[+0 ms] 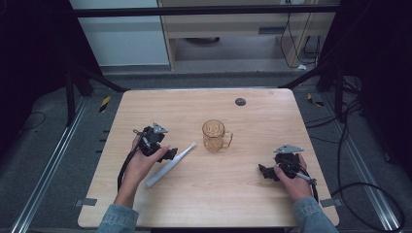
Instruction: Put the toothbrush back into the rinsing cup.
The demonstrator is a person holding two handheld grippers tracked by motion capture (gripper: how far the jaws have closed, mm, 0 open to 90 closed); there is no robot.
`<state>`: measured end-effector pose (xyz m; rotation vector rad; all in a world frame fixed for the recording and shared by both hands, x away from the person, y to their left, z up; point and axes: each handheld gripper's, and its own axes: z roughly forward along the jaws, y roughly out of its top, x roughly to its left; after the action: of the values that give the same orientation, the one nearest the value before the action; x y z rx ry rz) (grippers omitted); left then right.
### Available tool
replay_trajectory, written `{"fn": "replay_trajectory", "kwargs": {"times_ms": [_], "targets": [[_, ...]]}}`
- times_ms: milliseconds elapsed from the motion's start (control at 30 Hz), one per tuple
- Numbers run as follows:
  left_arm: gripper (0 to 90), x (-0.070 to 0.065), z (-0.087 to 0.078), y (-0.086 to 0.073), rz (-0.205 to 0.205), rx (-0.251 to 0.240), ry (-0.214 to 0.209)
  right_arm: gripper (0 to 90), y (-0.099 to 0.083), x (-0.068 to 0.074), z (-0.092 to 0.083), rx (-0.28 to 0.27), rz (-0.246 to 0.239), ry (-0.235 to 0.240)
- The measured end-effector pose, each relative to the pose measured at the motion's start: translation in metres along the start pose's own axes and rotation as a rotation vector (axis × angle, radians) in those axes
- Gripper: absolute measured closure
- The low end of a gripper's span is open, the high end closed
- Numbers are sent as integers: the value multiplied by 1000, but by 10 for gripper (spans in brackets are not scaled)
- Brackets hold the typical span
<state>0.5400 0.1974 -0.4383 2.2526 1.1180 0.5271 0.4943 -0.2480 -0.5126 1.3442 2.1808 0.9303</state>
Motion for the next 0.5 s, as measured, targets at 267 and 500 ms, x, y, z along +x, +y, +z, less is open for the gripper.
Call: {"fn": "replay_trajectory", "kwargs": {"times_ms": [267,500], "targets": [[48,-15,0,-1,55,55,4,4,0,0,0,-1,-3,0],[66,-20,4,-3,92,105,-14,4,0,0,0,-1,-3,0]]}}
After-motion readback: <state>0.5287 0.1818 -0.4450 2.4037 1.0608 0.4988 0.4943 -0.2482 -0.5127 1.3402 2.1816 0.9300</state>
